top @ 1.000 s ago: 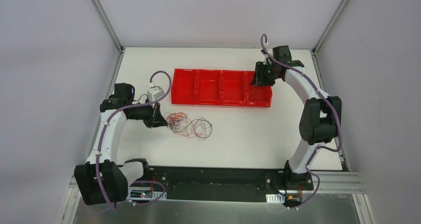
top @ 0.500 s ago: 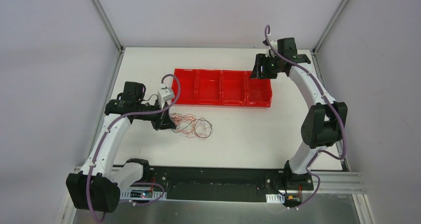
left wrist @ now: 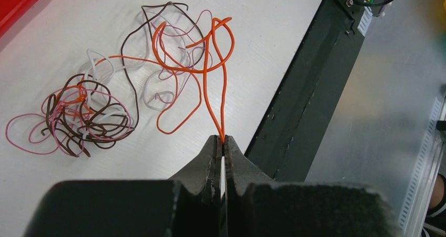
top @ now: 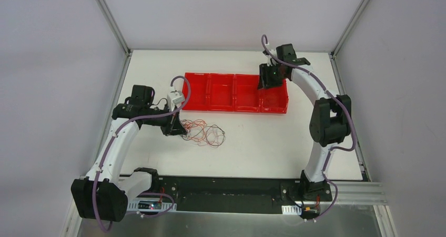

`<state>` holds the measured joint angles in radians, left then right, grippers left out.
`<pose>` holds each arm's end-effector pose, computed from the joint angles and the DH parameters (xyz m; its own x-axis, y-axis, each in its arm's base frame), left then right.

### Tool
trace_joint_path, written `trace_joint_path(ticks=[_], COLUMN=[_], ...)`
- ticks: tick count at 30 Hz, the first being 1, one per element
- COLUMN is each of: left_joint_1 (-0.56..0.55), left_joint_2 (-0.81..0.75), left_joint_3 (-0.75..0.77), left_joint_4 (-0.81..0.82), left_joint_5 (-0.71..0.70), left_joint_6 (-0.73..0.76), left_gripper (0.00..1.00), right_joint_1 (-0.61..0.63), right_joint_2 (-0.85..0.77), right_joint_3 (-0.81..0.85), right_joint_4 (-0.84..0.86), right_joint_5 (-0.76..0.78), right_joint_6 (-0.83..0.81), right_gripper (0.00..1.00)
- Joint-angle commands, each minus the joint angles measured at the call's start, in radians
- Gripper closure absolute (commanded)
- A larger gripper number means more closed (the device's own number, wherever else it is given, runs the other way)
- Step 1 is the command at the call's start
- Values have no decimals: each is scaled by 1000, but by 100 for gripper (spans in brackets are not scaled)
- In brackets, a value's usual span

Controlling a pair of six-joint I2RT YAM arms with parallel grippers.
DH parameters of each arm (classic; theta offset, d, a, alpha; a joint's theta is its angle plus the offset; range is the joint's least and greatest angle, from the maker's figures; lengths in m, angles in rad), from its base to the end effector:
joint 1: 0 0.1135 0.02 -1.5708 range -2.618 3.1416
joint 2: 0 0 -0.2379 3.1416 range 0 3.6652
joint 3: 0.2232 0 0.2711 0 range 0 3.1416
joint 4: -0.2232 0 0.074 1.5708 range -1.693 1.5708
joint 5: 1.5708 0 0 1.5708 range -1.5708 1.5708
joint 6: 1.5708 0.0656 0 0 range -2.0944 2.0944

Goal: Untangle the cables

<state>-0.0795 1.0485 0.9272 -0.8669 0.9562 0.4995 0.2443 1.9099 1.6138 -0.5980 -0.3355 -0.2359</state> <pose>0.2275 -0.0719 0.2539 -0.4941 0.3164 -0.8098 0.8323 0.4415 -0.3353 0.4359 0.1309 0.2121 -0.6354 -0.3858 -0.6689 -0.5934 0.7983 0.1032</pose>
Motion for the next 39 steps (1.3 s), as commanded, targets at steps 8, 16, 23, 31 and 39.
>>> trace_joint_path(ticks=[8,16,23,31,39], left_joint_1=[-6,-6,-6,-5,-5], left_joint_2=[-8,-14,-7,-1,-1], left_joint_3=[-7,-30,-31,-27,-20], left_joint_4=[19,20,22,25,27], left_joint_5=[-16,-28,-28,-36,-42], left_joint_6=[-10,4,7,10,9], left_gripper=[100,100,100,100,100], right_joint_1=[31,33,40,44,38], right_joint_2=[3,36,45,63,31], right_joint_3=[4,20,9,7,9], right_joint_4=[126,110,101,81,41], right_joint_5=[145,118,110,117,124], right_joint_6=[-137,-169,-194,-223,-245], right_gripper=[54,60,63,78,100])
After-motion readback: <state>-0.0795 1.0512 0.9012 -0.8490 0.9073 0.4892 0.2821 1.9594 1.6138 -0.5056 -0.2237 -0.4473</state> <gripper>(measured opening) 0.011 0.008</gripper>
